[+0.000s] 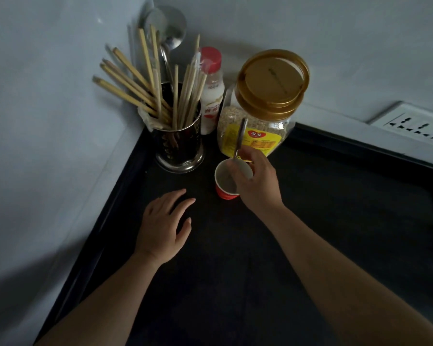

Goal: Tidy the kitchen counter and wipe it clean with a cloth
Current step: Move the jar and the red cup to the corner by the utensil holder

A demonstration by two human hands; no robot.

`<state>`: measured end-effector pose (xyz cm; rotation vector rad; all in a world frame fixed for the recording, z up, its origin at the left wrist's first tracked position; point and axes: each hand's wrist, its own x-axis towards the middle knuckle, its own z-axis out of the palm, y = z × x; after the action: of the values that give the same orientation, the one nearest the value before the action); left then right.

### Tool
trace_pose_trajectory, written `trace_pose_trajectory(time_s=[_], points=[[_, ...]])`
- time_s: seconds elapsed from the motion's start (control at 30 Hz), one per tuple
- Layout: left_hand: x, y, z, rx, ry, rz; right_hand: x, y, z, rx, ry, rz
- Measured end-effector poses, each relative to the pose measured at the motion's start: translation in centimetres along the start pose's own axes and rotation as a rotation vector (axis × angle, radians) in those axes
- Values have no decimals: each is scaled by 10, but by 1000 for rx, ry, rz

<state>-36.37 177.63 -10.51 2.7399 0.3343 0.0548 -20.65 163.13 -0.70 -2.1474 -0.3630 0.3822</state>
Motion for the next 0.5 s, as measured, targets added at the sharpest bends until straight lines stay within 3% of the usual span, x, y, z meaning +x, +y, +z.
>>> trace_pose_trajectory(time_s=[0.3,0.5], points=[[-1,0,-1,-8,4,-7,9,-8,7,31,53,87],[-2,0,1,-28,11,-9,19,-14,16,-61,99,3]])
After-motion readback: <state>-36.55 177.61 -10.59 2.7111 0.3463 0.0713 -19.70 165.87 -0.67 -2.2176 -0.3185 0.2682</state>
